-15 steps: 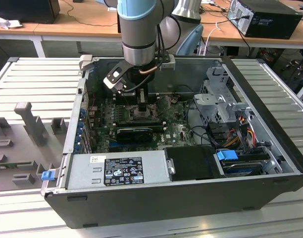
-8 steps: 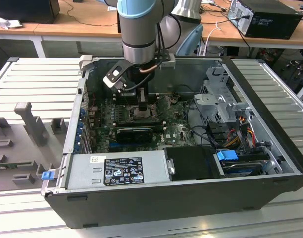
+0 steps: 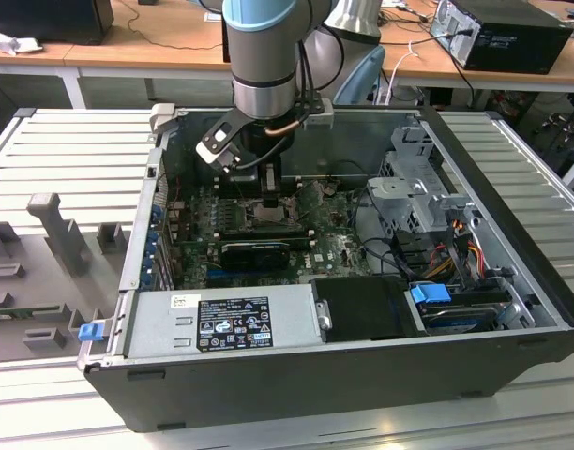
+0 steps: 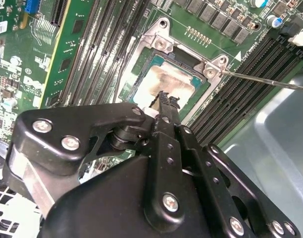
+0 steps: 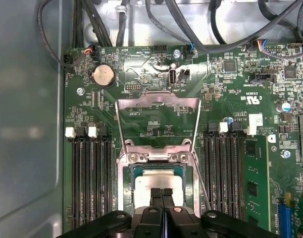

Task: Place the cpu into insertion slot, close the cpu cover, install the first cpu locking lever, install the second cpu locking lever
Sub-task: 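Close the cpu cover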

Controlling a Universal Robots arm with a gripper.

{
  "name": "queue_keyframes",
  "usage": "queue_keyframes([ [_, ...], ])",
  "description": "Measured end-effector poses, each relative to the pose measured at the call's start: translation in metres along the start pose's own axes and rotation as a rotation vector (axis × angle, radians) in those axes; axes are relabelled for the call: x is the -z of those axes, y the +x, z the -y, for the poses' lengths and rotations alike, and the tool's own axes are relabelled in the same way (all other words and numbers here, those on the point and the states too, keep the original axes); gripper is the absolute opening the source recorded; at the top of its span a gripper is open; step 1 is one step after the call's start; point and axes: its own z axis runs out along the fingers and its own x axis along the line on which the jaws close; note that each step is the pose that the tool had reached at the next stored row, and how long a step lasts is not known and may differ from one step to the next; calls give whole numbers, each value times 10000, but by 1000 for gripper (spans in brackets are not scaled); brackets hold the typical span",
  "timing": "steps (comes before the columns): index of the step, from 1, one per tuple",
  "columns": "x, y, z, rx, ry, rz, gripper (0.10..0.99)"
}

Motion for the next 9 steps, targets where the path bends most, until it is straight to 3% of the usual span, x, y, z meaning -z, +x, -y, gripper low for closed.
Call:
queue_keyframes([
  [9,23,-2,-6,-2,1,-16,106],
])
